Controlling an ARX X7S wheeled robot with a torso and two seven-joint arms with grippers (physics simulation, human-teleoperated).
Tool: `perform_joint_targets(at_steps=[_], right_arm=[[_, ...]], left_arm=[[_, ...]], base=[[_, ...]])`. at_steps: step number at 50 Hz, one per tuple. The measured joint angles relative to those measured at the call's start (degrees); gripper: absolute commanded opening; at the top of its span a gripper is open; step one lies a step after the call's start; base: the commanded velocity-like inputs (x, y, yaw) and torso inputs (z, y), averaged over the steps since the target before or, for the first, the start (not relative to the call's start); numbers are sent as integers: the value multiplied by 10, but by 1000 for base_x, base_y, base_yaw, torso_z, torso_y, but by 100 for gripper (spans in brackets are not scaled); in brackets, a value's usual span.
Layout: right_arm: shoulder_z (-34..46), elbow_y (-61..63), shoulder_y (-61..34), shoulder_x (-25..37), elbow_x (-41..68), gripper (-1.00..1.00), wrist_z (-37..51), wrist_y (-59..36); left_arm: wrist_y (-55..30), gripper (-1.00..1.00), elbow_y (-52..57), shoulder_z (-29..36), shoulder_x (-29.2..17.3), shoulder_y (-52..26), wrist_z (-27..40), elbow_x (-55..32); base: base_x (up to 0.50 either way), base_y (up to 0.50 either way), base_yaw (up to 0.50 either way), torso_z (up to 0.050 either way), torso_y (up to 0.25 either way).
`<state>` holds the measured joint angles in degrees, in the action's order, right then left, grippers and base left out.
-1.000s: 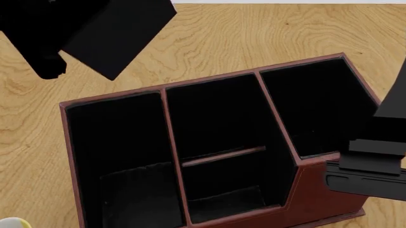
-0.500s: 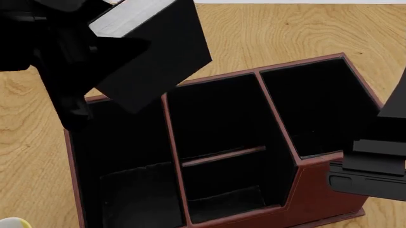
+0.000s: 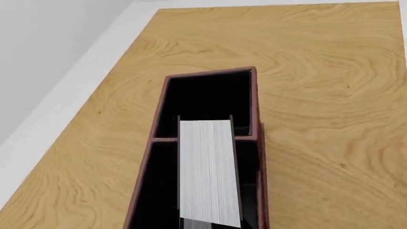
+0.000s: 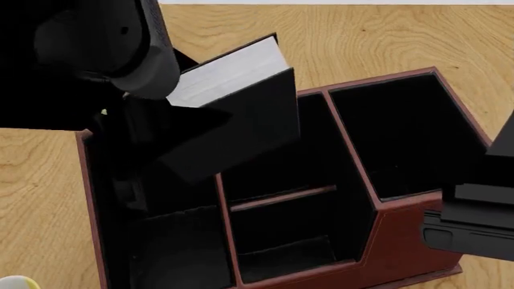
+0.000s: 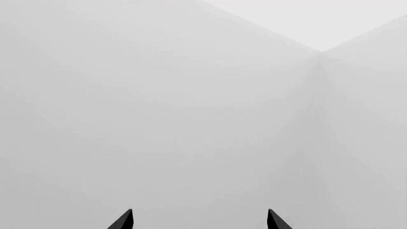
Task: Pick up the book and place it in the back compartment of the caddy.
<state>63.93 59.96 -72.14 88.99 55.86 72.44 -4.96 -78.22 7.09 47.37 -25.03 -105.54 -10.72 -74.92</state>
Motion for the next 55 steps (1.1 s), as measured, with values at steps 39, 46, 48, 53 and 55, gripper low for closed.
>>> perform_joint_targets(at_steps=[39,46,48,53,55], right_arm=[[16,-1,3,6,-11,100,5,11],[16,-2,4,6,-12,100,5,11],[16,-2,4,5,-12,100,5,11],[15,-3,5,5,-12,100,5,10],[15,-3,5,5,-12,100,5,10]], left_arm=[[136,-100,-10,85,12,61,-120,119],[150,-100,-12,92,16,71,-128,128],[154,-100,-13,95,17,74,-130,131],[163,-100,-16,101,19,81,-136,139],[166,-100,-18,104,20,83,-137,141]], base=[[0,0,0,0,2],[0,0,0,0,1],[0,0,0,0,0],[0,0,0,0,2],[0,0,0,0,0]])
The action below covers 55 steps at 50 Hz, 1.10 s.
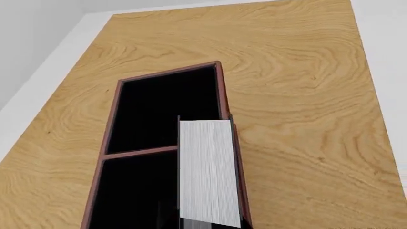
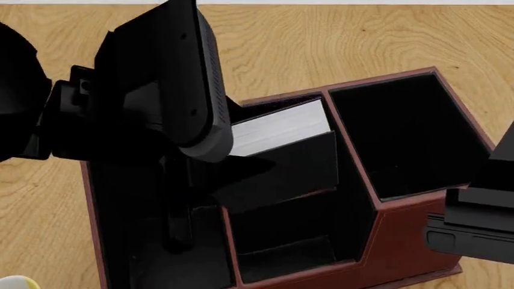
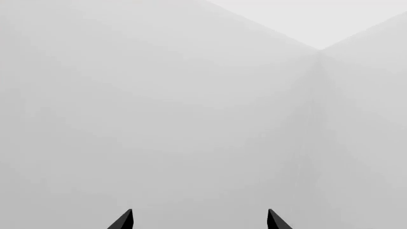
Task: Pick up the book and place it in the back compartment of the caddy.
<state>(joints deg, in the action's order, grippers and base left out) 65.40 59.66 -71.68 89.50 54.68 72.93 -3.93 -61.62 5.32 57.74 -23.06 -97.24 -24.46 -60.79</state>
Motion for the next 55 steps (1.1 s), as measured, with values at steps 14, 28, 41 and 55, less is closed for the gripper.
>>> perform_joint_targets(at_steps=[14,28,41,55], right_arm=[[-1,-1,2,-1,-1,100,0,0],[0,-2,8,2,-4,100,2,4],[1,-4,14,3,-9,100,4,8],[3,-5,20,4,-14,100,6,13]], left_arm=[[22,-100,-10,17,5,18,-11,20],[40,-100,-20,30,10,32,-19,36],[53,-100,-28,42,17,44,-25,48],[68,-100,-39,54,23,56,-31,61]], base=[[0,0,0,1,1],[0,0,0,0,1],[0,0,0,1,2],[0,0,0,0,1]])
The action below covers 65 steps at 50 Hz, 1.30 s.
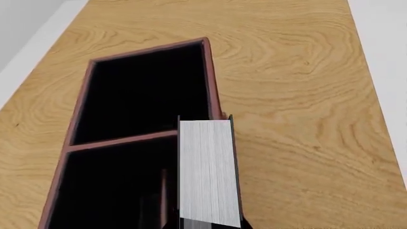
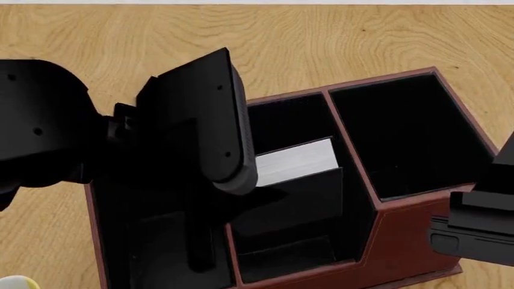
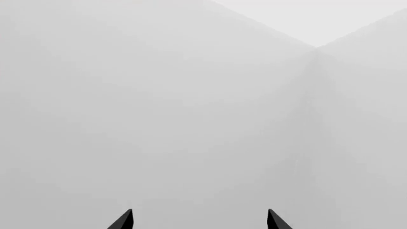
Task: Pick up the book and place it in the back compartment of the caddy.
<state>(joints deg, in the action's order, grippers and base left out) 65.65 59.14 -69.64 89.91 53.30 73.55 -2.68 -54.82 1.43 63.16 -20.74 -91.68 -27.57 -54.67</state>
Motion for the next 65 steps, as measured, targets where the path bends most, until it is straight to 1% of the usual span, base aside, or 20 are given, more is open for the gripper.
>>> perform_joint_targets(at_steps=[65], right_arm=[[-1,-2,20,1,-13,100,11,6]], left_arm=[[70,-100,-63,48,28,53,-29,55]], base=[[0,0,0,0,1]])
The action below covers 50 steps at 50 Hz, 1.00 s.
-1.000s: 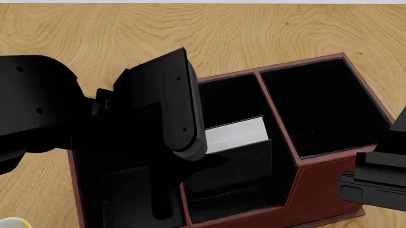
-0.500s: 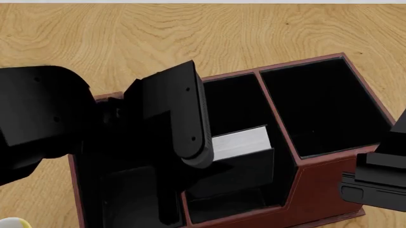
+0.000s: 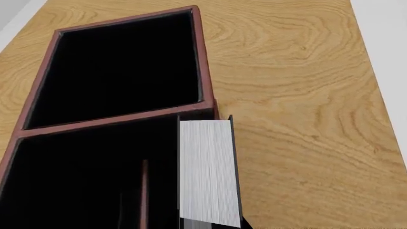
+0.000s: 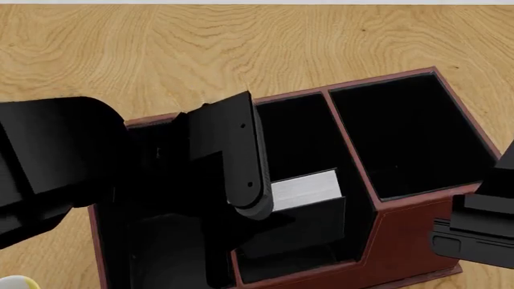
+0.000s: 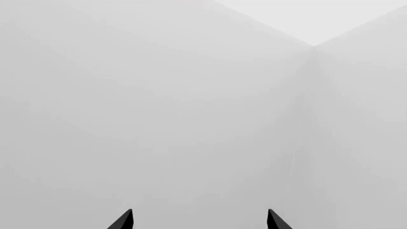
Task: Pick up the book and place it in the back compartment of the caddy.
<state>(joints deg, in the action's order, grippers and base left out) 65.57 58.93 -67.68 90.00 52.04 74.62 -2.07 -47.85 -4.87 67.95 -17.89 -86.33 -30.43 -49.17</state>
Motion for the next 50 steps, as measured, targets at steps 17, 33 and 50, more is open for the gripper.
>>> perform_joint_targets(at_steps=[17,33,50], right_arm=[[1,-4,6,0,-3,100,1,4],[4,-8,14,0,-9,100,3,10],[11,-14,25,0,-21,100,7,19]], left_arm=[[28,-100,-33,15,10,21,-13,19],[53,-100,-65,26,21,40,-23,35],[69,-100,-87,34,30,50,-28,45]], base=[[0,0,0,1,1],[0,0,0,0,1],[0,0,0,1,1]])
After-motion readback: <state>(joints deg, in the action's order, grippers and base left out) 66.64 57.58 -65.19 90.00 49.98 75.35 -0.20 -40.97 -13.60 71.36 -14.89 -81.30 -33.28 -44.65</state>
